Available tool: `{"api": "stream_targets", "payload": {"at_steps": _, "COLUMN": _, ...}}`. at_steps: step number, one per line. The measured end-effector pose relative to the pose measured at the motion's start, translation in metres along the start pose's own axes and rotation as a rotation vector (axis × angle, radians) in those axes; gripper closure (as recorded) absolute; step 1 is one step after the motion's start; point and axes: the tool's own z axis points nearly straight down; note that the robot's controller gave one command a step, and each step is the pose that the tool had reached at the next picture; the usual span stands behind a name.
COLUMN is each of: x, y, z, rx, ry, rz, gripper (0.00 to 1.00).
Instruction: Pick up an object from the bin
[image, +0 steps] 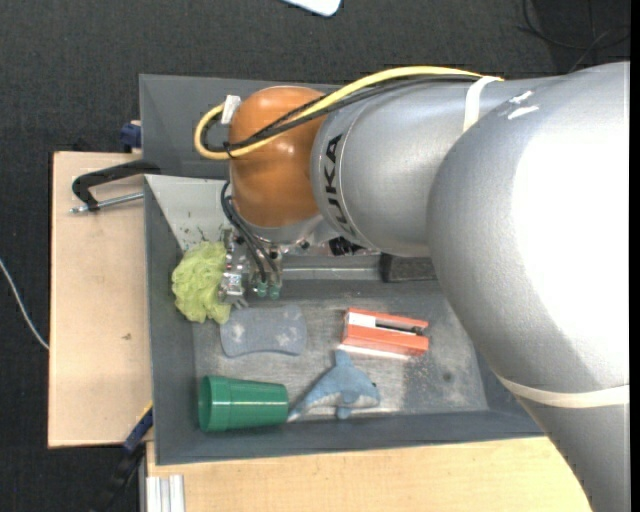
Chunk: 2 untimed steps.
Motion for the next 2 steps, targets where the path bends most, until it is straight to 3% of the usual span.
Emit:
{"api": "stream_targets", "payload": {"at_steps": 1, "x": -0.0086, "y": 0.001, "z": -0.066, "rx": -0.004, "ry": -0.002, "rz": 0.002, "gripper": 0.0}}
{"api": "stream_targets", "payload": {"at_steps": 2, "x": -0.0099, "y": 0.0005, "z": -0.067, "rx": -0.004, "ry": -0.002, "rz": 0.003, "gripper": 0.0}}
